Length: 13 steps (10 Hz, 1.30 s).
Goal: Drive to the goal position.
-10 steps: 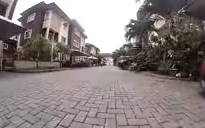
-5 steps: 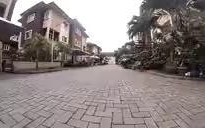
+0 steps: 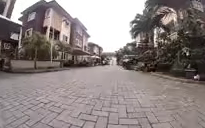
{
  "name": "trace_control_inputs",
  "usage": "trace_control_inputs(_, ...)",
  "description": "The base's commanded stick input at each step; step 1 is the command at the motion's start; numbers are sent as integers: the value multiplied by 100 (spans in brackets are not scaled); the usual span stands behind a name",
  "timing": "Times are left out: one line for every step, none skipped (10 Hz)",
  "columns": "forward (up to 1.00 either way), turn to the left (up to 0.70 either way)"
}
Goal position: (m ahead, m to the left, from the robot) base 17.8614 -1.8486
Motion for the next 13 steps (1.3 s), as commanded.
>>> trace_control_inputs(70, 0)
trace_control_inputs(70, 0)
trace_control_inputs(70, 0)
trace_control_inputs(70, 0)
trace_control_inputs(70, 0)
trace_control_inputs(70, 0)
trace_control_inputs(70, 0)
trace_control_inputs(70, 0)
trace_control_inputs(70, 0)
trace_control_inputs(70, 0)
trace_control_inputs(70, 0)
trace_control_inputs(70, 0)
trace_control_inputs(70, 0)
